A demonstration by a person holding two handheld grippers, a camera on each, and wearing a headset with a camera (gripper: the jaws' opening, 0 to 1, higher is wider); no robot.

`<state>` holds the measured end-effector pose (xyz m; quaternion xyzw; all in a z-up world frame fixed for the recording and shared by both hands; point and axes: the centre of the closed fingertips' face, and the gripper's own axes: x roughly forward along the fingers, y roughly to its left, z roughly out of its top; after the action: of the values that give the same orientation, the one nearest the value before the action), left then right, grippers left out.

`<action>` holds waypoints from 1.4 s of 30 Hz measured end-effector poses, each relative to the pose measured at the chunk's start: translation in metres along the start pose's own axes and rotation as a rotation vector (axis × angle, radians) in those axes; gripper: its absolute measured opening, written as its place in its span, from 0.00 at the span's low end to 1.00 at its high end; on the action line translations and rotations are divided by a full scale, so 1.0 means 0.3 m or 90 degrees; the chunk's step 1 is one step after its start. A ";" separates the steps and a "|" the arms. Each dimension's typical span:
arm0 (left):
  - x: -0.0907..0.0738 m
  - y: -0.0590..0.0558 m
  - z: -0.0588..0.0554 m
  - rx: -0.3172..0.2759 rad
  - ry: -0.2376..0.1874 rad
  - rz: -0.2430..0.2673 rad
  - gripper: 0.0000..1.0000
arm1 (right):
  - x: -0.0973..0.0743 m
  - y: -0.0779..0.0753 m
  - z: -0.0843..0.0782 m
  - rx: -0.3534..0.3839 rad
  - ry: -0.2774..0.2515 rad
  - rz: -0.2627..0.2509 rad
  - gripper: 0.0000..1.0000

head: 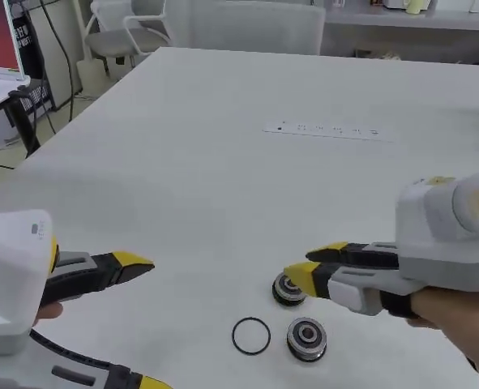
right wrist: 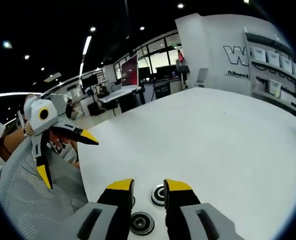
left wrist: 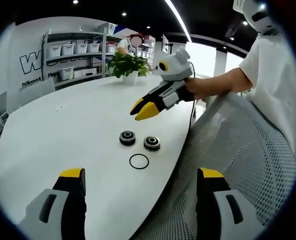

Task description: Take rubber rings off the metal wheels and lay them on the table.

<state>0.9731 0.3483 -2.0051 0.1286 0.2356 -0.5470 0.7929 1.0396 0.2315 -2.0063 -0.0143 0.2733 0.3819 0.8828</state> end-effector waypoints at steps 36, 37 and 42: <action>-0.005 -0.021 0.033 0.040 0.008 -0.023 0.92 | -0.059 0.006 -0.218 -0.037 0.124 0.127 0.25; -0.005 -0.025 0.043 0.051 0.011 -0.023 0.92 | -0.057 0.007 -0.223 -0.040 0.127 0.128 0.25; -0.005 -0.067 0.102 0.096 0.007 -0.049 0.93 | -0.055 0.009 -0.266 -0.064 0.162 0.134 0.26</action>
<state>0.9612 0.3279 -1.9772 0.1819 0.2027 -0.5925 0.7581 0.9909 0.2038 -2.0656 -0.0778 0.3638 0.4806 0.7941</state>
